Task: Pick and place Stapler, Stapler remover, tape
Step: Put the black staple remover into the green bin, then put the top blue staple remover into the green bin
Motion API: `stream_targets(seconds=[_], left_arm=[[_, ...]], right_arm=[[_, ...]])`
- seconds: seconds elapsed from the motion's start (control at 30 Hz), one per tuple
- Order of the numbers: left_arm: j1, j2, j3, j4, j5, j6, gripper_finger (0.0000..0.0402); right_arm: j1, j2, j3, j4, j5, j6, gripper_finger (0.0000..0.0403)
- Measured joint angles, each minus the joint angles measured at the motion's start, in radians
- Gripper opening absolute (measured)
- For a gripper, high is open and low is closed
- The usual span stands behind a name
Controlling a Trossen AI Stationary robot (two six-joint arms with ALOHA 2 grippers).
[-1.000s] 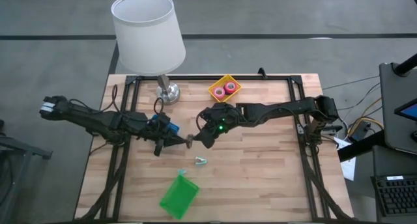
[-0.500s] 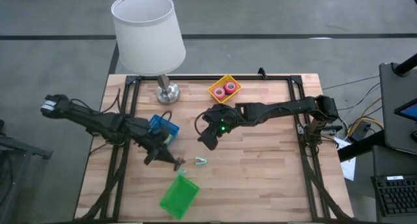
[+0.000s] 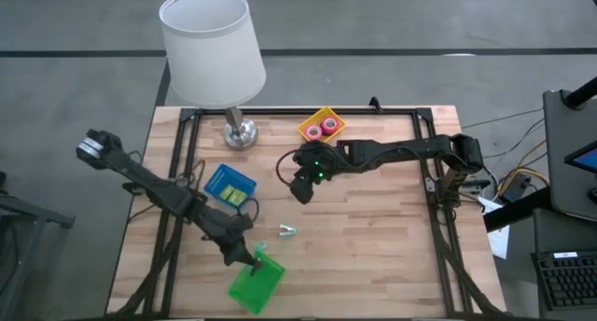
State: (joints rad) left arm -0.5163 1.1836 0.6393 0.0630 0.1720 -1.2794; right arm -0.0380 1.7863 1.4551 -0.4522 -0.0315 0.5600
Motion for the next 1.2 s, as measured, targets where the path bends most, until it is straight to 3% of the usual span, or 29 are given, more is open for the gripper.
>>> stream_targets(seconds=[0.13, 0.47, 0.8, 1.0, 1.2], left_arm=[[-0.014, 0.098, 0.016, 0.088, -0.013, -0.047, 0.0007], [-0.018, 0.271, 0.028, 0.073, 0.063, -0.091, 0.0010], [-0.011, 0.298, 0.035, 0.074, 0.064, -0.091, 0.0014], [-0.010, 0.237, 0.034, 0.030, -0.001, -0.111, 0.0059], [-0.009, 0.203, 0.032, 0.007, 0.010, -0.114, 0.0123]], right_arm=[[-0.002, 0.000, 0.000, -0.055, -0.001, -0.061, 0.0203], [-0.004, 0.000, -0.002, -0.100, -0.018, -0.111, 0.0198], [-0.004, 0.000, -0.004, -0.125, -0.048, -0.119, 0.0189], [-0.004, 0.003, -0.013, -0.110, -0.048, -0.122, 0.0182], [-0.001, 0.038, -0.016, -0.110, -0.086, -0.118, 0.0173]])
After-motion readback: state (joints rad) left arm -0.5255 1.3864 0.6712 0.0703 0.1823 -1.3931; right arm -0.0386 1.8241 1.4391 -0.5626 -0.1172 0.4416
